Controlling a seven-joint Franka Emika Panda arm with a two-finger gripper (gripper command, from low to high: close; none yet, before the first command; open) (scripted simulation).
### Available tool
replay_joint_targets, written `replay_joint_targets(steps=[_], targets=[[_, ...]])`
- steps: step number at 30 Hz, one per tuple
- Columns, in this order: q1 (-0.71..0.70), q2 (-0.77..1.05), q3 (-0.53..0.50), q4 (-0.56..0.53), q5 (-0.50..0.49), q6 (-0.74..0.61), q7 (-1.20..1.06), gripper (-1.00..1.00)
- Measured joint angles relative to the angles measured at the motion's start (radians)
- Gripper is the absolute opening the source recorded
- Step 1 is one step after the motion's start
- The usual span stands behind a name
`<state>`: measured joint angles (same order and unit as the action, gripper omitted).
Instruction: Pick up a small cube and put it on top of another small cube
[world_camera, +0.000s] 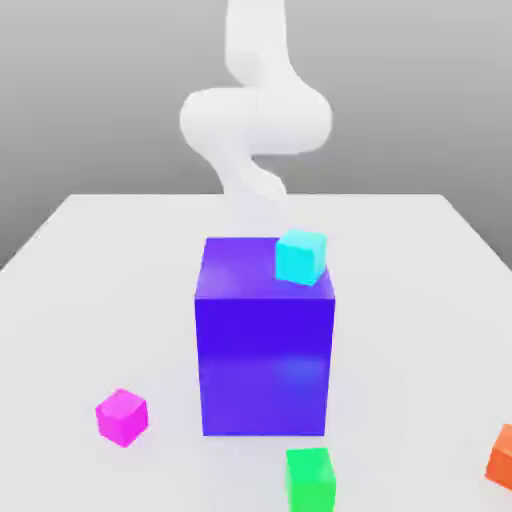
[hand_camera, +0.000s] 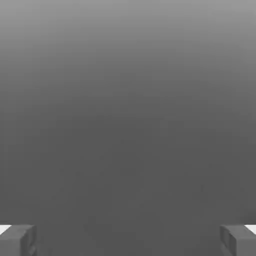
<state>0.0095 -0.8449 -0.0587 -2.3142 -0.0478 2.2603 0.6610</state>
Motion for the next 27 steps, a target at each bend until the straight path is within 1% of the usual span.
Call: replay_joint_targets(steps=[7, 14, 21, 27], targets=[[0.039, -0.104, -0.187, -0.046, -0.145, -0.091, -0.392, 0.0], [0.071, -0.153, -0.383, -0.098, -0.278, -0.136, -0.782, 0.0], [0.129, -0.139, -0.6, -0.155, -0.417, -0.131, -1.161, 0.0], [0.218, -0.073, -0.801, -0.204, -0.539, -0.084, -1.466, 0.0]])
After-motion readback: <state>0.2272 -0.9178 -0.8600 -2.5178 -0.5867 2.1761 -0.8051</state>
